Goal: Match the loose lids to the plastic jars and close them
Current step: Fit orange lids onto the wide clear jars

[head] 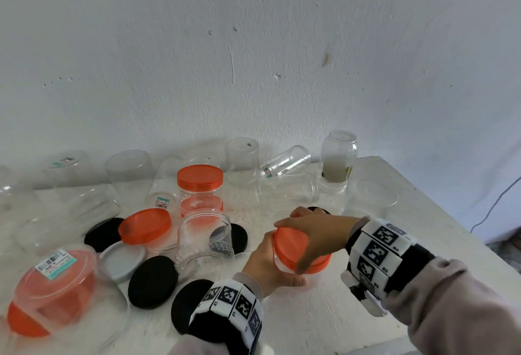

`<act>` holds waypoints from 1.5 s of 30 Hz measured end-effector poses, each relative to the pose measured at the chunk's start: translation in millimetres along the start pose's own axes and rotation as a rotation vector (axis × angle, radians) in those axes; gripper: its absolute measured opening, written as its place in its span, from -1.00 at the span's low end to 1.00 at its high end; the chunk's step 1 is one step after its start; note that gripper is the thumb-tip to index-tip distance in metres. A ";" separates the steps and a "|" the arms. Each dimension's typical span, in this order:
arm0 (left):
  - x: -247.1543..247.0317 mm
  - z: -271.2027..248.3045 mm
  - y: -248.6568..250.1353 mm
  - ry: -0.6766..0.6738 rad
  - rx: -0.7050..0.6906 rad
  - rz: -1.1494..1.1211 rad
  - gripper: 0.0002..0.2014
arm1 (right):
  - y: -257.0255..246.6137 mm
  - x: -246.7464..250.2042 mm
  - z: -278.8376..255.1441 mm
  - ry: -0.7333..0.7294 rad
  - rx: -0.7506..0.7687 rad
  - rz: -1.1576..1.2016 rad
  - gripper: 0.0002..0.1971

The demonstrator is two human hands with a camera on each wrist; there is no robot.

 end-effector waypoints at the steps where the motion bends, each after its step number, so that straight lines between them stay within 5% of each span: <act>1: -0.3 -0.1 -1.1 -0.003 0.000 -0.020 0.04 | 1.8 0.5 0.6 0.022 -0.016 0.010 0.00; 13: 0.0 -1.4 1.3 -0.003 0.006 -0.016 0.05 | 5.4 -5.4 2.1 0.027 -0.030 0.032 0.11; 27: -0.8 -9.1 8.6 0.004 0.049 0.096 0.04 | 8.0 -15.3 -3.9 0.268 -0.034 -0.041 0.00; 32: 1.5 -10.9 19.3 -0.085 0.170 0.285 -0.02 | 9.2 -17.6 -6.6 0.332 -0.038 -0.007 -0.01; 35: 9.7 -16.2 32.2 -0.255 0.251 0.476 -0.13 | 10.9 -17.8 -6.9 0.328 -0.028 0.032 0.01; 40: 49.5 -24.9 78.5 -0.515 0.220 0.723 -0.21 | 12.8 -16.9 -7.5 0.327 -0.017 0.054 0.07; 45: 139.5 -5.4 141.8 -0.318 0.106 0.760 -0.36 | 12.3 -19.5 -9.1 0.318 -0.015 0.056 0.09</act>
Point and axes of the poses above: each hand's wrist, its own z-axis towards the middle knuckle, its own x-axis out of the back of the hand, y = z × x, the point moved 9 cm from there along z, towards the middle knuckle, and after that the axes turned 10 degrees about -y, right-handed, at the moved point
